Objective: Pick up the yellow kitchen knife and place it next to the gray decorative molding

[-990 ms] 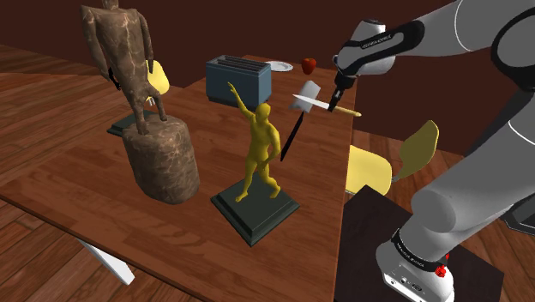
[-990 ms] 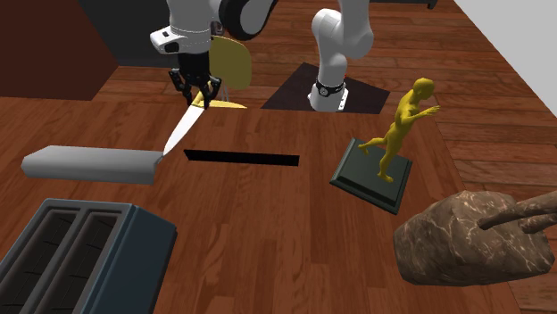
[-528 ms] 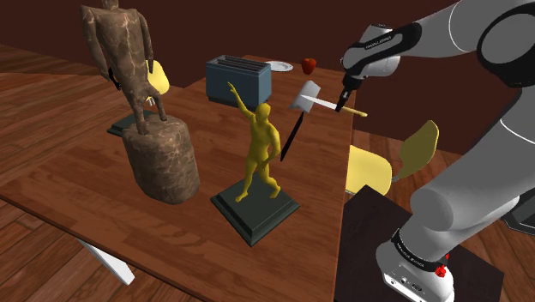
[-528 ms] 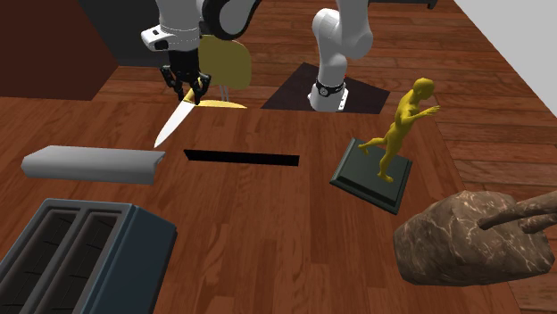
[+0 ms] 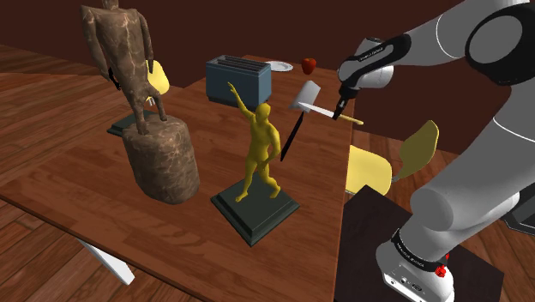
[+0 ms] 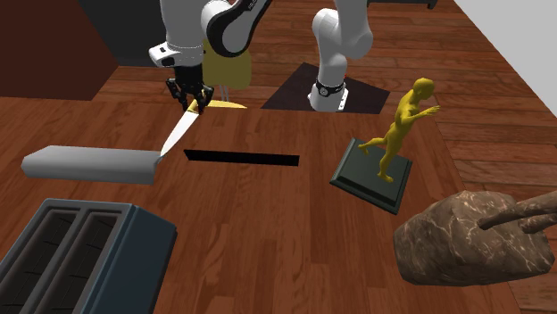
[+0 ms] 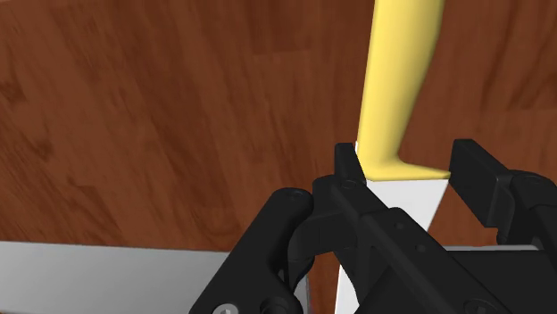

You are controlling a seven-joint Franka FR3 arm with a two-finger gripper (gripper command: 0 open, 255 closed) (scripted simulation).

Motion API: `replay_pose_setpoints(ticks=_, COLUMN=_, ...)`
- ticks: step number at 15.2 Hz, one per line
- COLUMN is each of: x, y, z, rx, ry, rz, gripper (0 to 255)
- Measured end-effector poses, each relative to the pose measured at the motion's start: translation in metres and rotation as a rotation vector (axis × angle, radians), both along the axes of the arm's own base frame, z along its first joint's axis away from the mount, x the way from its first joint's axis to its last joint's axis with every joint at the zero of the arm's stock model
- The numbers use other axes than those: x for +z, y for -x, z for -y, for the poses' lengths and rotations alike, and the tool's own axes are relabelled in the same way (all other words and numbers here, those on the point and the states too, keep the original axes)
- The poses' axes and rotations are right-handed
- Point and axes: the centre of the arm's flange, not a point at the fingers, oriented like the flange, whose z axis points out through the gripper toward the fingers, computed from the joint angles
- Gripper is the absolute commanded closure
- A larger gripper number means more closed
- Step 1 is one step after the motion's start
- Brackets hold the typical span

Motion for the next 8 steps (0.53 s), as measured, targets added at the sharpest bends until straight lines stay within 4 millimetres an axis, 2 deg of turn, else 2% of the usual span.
replay_pose_setpoints(ticks=8, x=-0.041, y=0.001, z=0.0, rx=0.0, ry=0.0, rz=0.0, gripper=255)
